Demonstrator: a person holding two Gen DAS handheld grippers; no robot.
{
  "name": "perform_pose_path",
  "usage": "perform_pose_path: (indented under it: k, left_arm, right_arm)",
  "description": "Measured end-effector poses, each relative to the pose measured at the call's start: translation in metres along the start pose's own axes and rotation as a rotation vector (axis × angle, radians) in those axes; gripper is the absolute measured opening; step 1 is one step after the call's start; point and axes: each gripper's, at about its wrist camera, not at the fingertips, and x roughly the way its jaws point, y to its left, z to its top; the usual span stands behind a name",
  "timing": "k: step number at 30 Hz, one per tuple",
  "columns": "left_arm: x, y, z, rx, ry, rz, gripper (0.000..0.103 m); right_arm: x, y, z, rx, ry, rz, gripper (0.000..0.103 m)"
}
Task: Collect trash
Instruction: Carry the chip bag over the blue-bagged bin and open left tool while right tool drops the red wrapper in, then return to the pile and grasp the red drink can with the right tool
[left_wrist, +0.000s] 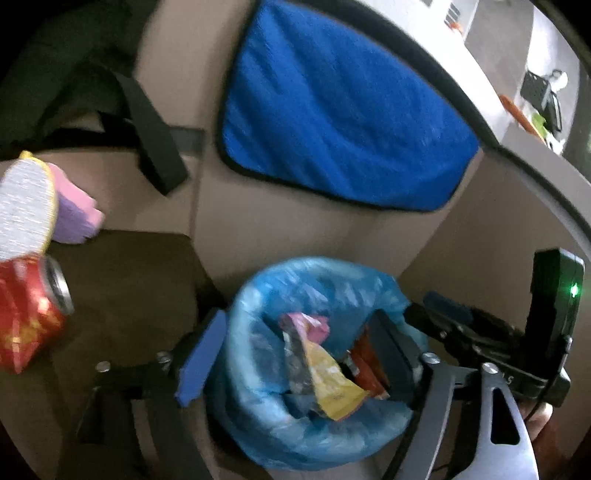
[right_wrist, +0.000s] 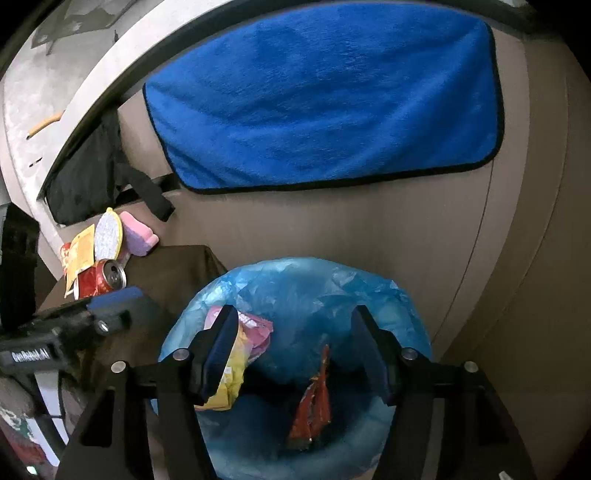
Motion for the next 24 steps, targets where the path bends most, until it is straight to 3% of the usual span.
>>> perform_pose_path:
  k: [5,8,15,24]
  left_arm:
    - [-0.030,0.024,0.004,-0.027,-0.053,0.061,0.088]
    - [-0.049,0.043,0.003,-0.052,-0.075,0.110,0.092]
    - [-0.105,0.103,-0.011,-0.038,-0.148,0.349,0.099]
    - [-0.165,0.199,-0.042,-0.213,-0.161,0.473,0.099]
  right_arm:
    - [-0.006,0.015,-0.001,-0.042,-0.015,-0.031,0.061]
    - [-0.005,0.026,-0.002,-0.041,-0.002,-0.002,0.061]
    - [-0.012,0.070,-0.002,-0.088,-0.004,0.069,0.061]
    - [-0.006,0.159,0.004,-0.210,-0.025,0.160,0.061]
